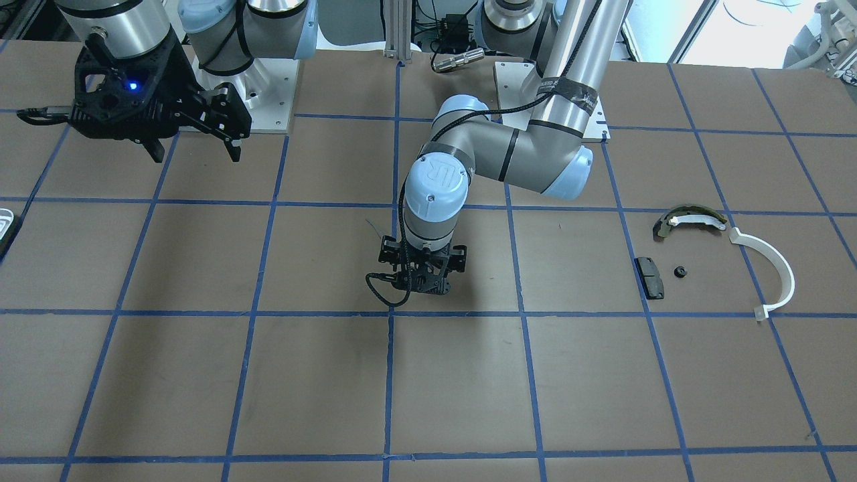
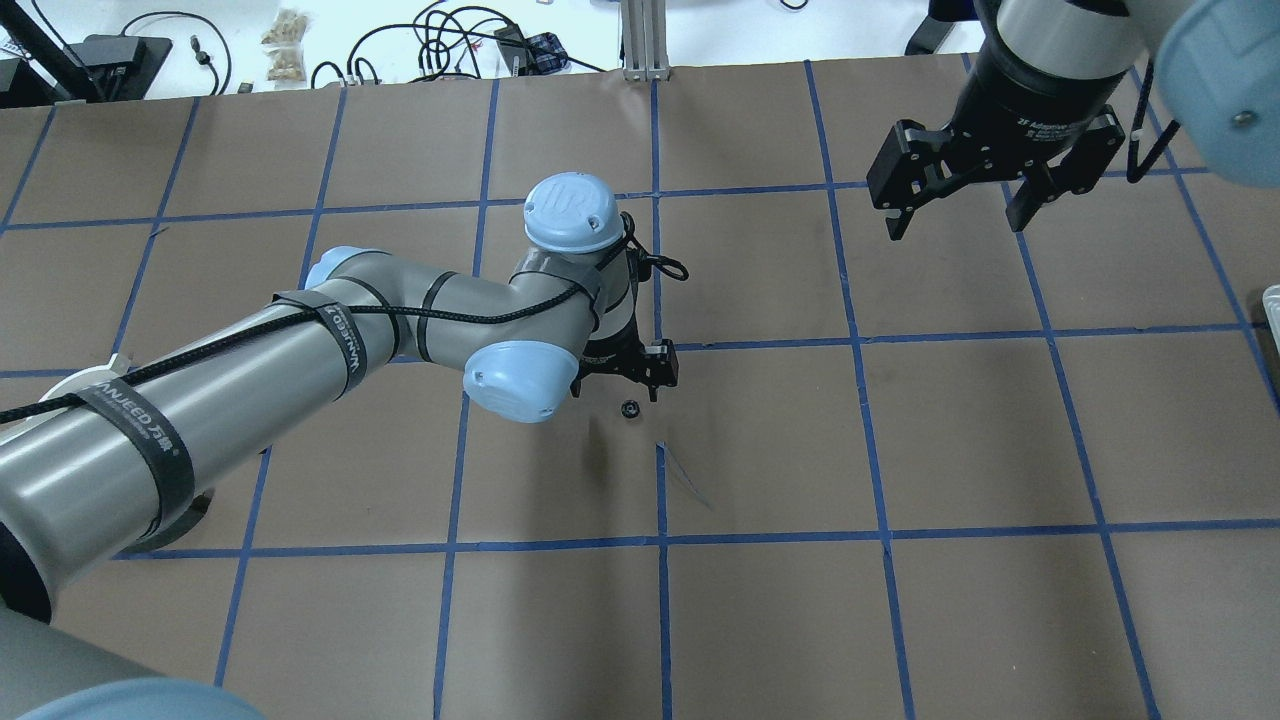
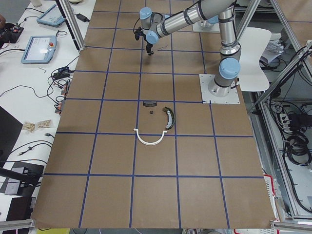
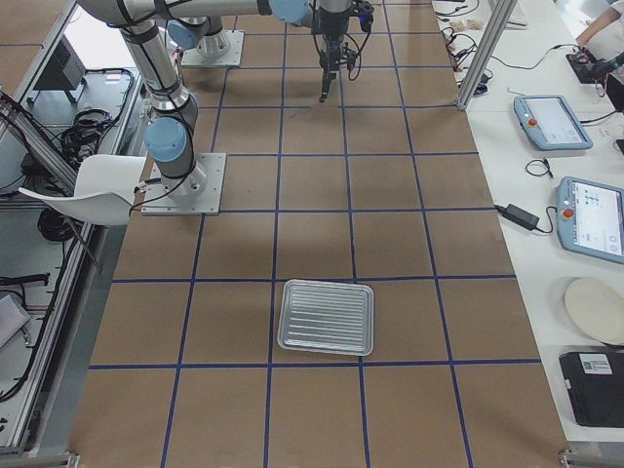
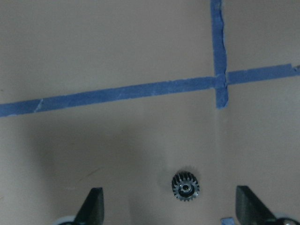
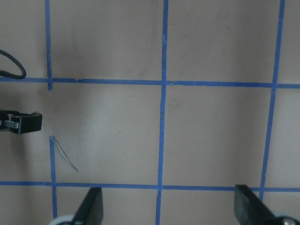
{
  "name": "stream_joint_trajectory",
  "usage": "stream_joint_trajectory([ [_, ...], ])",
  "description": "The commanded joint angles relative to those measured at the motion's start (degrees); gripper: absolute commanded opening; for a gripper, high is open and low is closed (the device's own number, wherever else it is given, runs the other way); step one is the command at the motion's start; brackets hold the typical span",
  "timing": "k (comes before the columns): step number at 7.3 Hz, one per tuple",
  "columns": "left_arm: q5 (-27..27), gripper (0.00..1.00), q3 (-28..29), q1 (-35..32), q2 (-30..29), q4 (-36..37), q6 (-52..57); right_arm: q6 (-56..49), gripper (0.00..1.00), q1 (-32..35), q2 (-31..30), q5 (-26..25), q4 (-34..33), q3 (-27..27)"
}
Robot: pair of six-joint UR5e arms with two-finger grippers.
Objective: Place bearing gear from tray to pile
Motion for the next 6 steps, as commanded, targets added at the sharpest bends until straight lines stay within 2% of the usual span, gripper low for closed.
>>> stream_joint_trajectory([
  [1,-0.1,0.97,-0.5,-0.1,-0.9,0.2,-0.1,-0.2,1.0,0.1,-0.1,-0.2,-3.0,0.2],
  [2,-0.1,0.89,-0.5,-0.1,-1.3,0.3,-0.1,0.0,1.0,0.1,0.2,-0.3,-3.3,0.4],
  [3,-0.2,0.58,-0.4,-0.2,-1.5,0.5,-0.1,0.1,1.0,0.0,0.3,-2.7,-3.4,0.4],
  [4,-0.2,0.41,-0.4,-0.4,-1.5,0.5,-0.1,0.2,1.0,-0.1,0.3,-3.0,-3.3,0.5],
  [5,-0.3,0.15,-0.4,-0.4,-1.5,0.5,-0.1,0.2,1.0,0.1,0.1,-2.7,-3.5,0.8],
  [6,-0.2,0.0,-0.4,-0.4,-1.6,0.4,0.1,0.2,1.0,0.0,0.2,-3.0,-4.3,0.9],
])
